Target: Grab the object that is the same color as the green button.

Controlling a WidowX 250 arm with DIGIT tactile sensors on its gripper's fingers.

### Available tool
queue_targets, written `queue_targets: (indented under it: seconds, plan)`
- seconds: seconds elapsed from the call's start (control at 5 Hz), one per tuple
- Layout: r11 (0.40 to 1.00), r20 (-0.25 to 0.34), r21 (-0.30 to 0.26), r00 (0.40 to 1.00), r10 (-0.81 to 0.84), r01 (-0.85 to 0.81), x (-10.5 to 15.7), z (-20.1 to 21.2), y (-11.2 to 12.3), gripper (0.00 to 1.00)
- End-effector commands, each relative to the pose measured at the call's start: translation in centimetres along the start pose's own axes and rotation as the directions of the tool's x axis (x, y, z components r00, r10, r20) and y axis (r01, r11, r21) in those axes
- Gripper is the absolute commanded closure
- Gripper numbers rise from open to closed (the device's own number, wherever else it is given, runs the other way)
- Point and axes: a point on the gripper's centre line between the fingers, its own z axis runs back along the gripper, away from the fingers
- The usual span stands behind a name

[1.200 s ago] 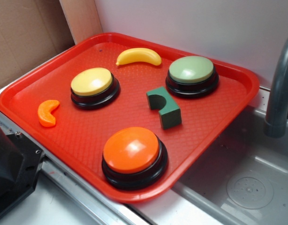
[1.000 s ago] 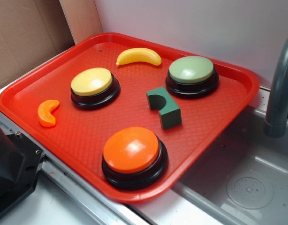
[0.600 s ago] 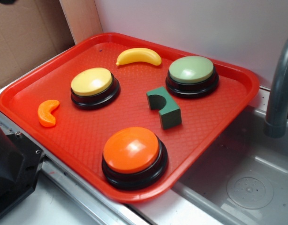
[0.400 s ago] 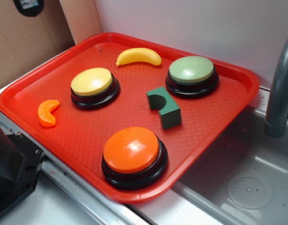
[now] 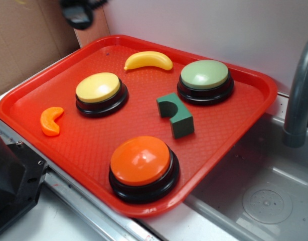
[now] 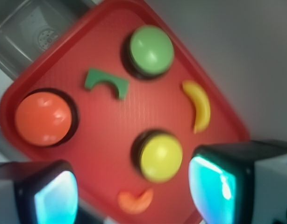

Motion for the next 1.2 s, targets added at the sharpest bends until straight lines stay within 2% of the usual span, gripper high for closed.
queue_targets:
  seconds: [0.0,0.2,0.4,0.6,1.0]
  plan:
    - [0.886,-0.01,0.129,0.894,-0.448,0.446,4.4,-2.8,-1.1,0.0]
    - [0.794,-0.046,0.078,0.797,-0.602,0.603,4.6,-5.7,-1.9,0.0]
    - [0.75,-0.053,-0.012,0.749,-0.661,0.661,4.6,-8.9,-2.8,0.0]
    - [0.703,-0.031,-0.053,0.702,-0.711,0.71,4.7,-10.5,-3.6,0.0]
    - [0.639,0.032,-0.101,0.645,-0.764,0.762,5.7,-13.7,-3.4,0.0]
